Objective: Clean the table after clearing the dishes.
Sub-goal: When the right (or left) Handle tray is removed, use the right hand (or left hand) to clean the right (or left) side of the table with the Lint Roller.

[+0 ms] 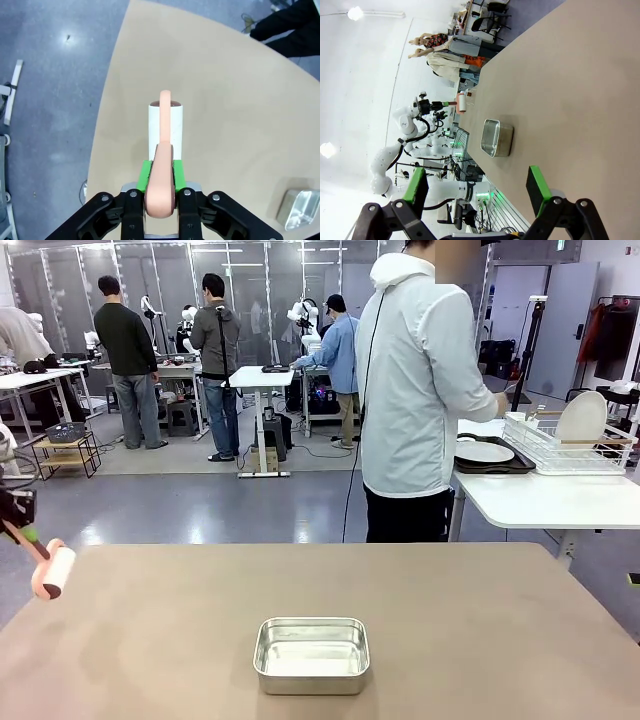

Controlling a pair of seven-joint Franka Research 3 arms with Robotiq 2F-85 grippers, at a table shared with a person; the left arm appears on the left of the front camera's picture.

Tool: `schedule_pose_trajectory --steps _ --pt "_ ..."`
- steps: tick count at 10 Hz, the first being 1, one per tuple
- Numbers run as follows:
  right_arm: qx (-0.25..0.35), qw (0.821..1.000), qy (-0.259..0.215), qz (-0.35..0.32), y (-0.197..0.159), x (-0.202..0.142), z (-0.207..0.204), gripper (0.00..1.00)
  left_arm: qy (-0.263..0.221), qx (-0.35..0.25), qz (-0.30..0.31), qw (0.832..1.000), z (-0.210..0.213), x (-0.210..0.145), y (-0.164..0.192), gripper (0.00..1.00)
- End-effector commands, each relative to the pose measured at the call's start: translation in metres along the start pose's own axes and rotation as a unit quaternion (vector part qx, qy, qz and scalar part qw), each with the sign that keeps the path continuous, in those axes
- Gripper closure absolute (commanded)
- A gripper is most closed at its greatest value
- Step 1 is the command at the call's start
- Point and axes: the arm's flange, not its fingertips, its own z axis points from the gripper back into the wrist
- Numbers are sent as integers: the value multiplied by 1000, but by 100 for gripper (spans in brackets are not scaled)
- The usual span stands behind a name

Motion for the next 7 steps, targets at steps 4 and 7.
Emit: schedule_pose_trajectory --steps 4,7 --pt "1 1000 5 9 1 -3 1 0 0 0 0 1000 0 0 0 79" --pt "1 1000 5 9 1 -3 1 0 0 0 0 1000 0 0 0 79"
